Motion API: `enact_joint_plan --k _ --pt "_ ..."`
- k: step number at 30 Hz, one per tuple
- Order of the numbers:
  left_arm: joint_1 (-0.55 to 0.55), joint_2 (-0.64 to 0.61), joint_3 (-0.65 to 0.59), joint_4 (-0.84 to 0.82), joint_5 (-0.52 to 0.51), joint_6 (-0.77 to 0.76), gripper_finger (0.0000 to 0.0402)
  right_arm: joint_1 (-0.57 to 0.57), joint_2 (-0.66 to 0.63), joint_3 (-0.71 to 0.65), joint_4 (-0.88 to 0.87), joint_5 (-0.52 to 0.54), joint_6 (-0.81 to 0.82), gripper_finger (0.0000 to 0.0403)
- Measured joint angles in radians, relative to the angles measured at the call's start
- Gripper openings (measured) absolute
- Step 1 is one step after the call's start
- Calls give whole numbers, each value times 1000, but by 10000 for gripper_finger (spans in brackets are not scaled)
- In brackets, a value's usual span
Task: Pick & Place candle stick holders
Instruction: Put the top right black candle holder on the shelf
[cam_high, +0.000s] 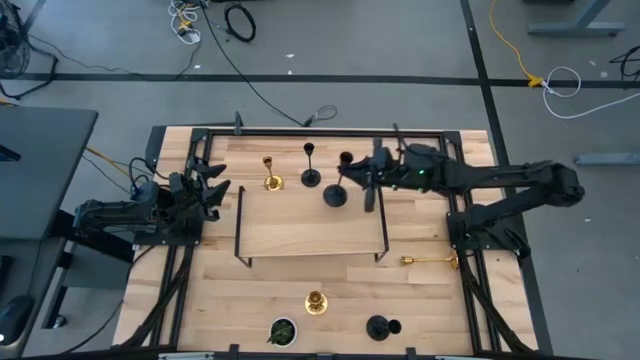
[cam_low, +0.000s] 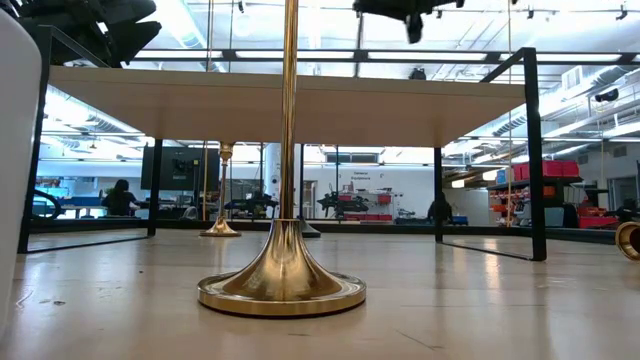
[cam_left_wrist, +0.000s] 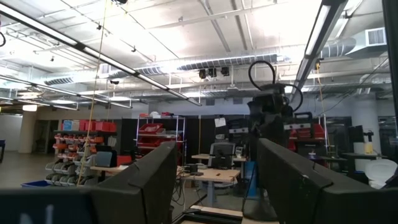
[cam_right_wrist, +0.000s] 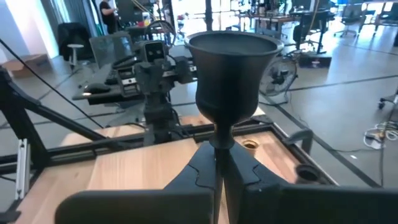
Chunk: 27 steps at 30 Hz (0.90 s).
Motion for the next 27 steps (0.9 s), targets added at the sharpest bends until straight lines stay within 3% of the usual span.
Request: enact_joint_plan --k 16,27 --pt "0 0 0 -1 0 1 222 81 220 116 40 36 -45 1" --pt "0 0 0 -1 0 1 222 92 237 116 79 71 -62 1"
